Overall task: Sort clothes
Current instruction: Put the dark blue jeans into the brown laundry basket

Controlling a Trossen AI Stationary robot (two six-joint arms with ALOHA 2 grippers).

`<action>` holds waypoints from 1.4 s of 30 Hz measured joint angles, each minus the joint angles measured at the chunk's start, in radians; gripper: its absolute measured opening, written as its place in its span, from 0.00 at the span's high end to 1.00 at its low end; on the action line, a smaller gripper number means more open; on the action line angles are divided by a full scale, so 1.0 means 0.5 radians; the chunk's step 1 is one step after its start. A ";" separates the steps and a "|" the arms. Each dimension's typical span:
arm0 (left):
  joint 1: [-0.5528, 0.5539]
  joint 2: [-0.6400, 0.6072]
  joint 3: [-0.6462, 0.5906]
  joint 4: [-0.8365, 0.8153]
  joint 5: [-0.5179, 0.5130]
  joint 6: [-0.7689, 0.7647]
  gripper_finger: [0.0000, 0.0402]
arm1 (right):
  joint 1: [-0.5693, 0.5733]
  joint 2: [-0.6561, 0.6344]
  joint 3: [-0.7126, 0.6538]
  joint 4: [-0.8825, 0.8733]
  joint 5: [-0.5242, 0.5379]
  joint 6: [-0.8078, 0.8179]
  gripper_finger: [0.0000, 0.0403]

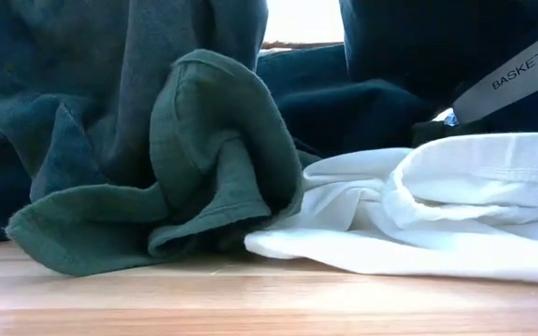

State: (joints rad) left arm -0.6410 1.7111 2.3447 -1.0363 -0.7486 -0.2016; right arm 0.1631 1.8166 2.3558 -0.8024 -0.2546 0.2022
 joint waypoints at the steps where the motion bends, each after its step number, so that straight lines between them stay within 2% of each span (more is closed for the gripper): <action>1: 0.012 0.000 0.000 0.009 0.006 0.018 1.00 | 0.000 0.007 0.000 0.013 0.000 0.003 0.30; 4: 0.042 0.000 0.000 0.033 0.020 0.038 1.00 | 0.000 0.033 0.000 0.084 0.008 -0.019 0.35; 7: 0.052 -0.001 0.000 0.046 0.015 0.050 1.00 | 0.000 0.033 -0.001 0.111 0.107 -0.040 0.46; 10: 0.053 -0.001 0.000 0.053 0.012 0.055 0.98 | -0.008 0.025 -0.001 0.112 0.179 -0.044 0.64; 13: 0.057 -0.001 0.000 0.066 -0.003 0.048 0.96 | -0.008 0.014 -0.001 0.111 0.197 -0.126 0.89; 15: 0.056 -0.005 0.000 0.068 -0.044 0.034 0.93 | -0.008 0.005 -0.001 0.105 0.231 -0.161 0.94; 20: 0.056 -0.068 0.000 0.040 -0.092 -0.043 0.82 | -0.010 -0.077 -0.002 -0.004 0.348 -0.169 0.97; 28: 0.056 -0.164 0.000 -0.057 -0.110 -0.070 0.50 | 0.006 -0.271 -0.002 -0.331 0.738 -0.180 0.98; 32: 0.056 -0.212 0.000 -0.220 -0.114 -0.079 0.39 | 0.029 -0.359 -0.002 -0.484 0.779 -0.180 0.98; 35: 0.056 -0.242 0.000 -0.446 -0.114 -0.296 0.34 | 0.084 -0.424 -0.002 -0.610 0.777 -0.180 0.98; 39: 0.056 -0.262 0.000 -0.903 -0.118 -0.761 0.33 | 0.158 -0.519 -0.002 -0.811 0.786 -0.121 0.98; 41: 0.055 -0.260 -0.007 -1.088 -0.122 -1.003 0.33 | 0.184 -0.570 -0.002 -0.908 0.887 -0.014 0.98; 42: 0.055 -0.262 -0.033 -1.068 -0.122 -1.071 0.33 | 0.196 -0.590 -0.002 -0.970 0.958 0.045 0.98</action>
State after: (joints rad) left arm -0.6136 1.5803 2.3284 -1.5702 -0.8097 -0.7373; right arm 0.2612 1.5216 2.3550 -1.2875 0.2246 0.2245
